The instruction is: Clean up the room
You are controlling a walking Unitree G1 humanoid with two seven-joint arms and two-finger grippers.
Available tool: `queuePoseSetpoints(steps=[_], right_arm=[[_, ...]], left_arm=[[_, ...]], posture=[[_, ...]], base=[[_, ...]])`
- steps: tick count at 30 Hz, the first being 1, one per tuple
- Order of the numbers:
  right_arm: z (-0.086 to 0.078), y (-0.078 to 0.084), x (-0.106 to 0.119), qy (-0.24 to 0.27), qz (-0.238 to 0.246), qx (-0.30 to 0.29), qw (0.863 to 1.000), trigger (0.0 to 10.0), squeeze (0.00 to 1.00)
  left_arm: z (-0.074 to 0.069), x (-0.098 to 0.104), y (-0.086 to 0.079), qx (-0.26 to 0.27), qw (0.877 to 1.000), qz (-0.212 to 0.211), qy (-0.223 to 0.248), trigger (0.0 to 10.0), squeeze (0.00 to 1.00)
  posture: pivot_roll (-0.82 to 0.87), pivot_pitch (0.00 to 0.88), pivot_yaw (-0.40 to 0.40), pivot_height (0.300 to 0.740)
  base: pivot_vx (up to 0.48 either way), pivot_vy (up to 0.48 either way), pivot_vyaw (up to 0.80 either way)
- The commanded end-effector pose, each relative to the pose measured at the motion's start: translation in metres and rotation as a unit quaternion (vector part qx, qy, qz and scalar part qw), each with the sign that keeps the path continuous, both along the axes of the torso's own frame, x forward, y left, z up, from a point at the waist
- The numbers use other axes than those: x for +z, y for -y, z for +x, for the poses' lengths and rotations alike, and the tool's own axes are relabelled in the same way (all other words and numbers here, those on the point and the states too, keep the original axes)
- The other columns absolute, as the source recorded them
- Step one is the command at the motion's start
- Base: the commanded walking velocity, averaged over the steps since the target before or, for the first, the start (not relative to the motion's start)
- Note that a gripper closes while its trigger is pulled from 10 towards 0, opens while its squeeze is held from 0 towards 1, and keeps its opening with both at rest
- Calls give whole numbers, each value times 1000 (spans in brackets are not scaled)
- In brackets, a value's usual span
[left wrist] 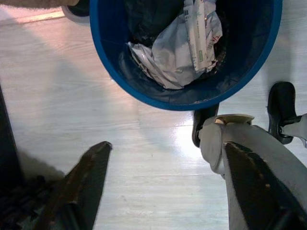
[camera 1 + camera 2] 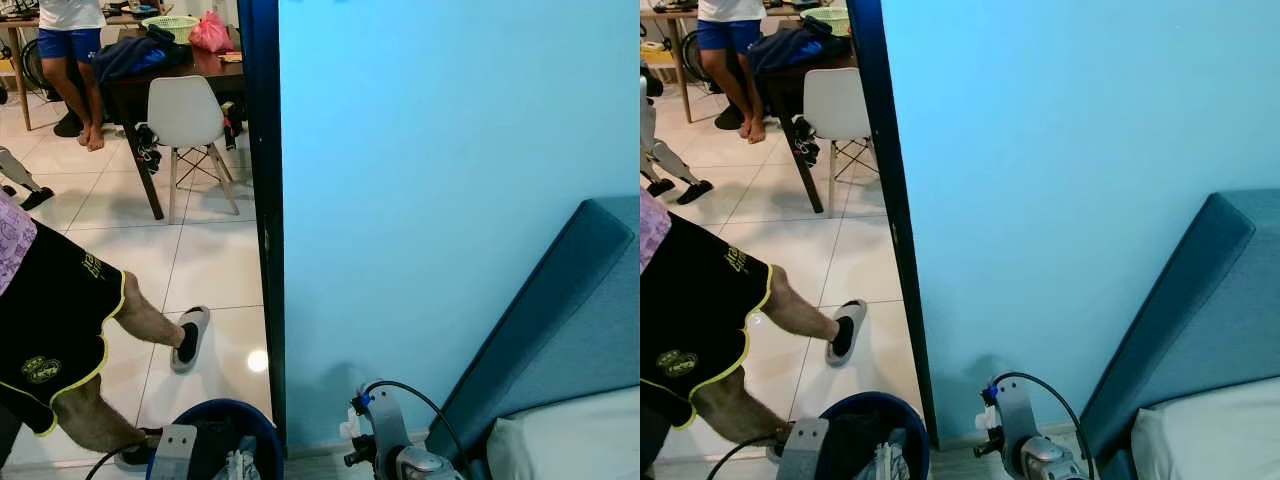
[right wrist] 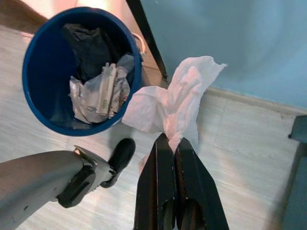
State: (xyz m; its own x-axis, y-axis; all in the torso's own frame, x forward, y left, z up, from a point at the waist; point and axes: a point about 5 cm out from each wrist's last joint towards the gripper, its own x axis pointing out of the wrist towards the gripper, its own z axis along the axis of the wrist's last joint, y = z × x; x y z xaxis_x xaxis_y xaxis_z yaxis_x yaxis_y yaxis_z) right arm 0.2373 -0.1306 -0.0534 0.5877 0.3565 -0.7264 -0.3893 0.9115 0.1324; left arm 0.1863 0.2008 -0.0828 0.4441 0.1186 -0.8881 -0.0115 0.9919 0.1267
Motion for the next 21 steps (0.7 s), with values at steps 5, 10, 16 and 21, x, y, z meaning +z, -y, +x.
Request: queuePoseSetpoints(steps=[5,10,16,21], right_arm=[[11,-18,12,22,29,71,997,10000,0],[14,-33,17,20,13,188,982,10000,0],[16,-43,23,1,27,264,964,10000,0],[14,-47,25,-17,34,306,951,10000,0]], left_arm=[[-20,-10,3,-7,999,-1,-31,10000,0],[-33,-16,8,-7,999,-4,-50,10000,0],[-48,-22,18,-9,997,-12,-72,10000,0],[-50,-23,17,-16,997,-12,-81,10000,0]], posture=[[-65,59,-55,740],[-49,56,-60,740],[-31,55,-68,740],[-23,57,-72,740]], base=[[0,0,800],[0,0,800],[0,0,800],[0,0,800]])
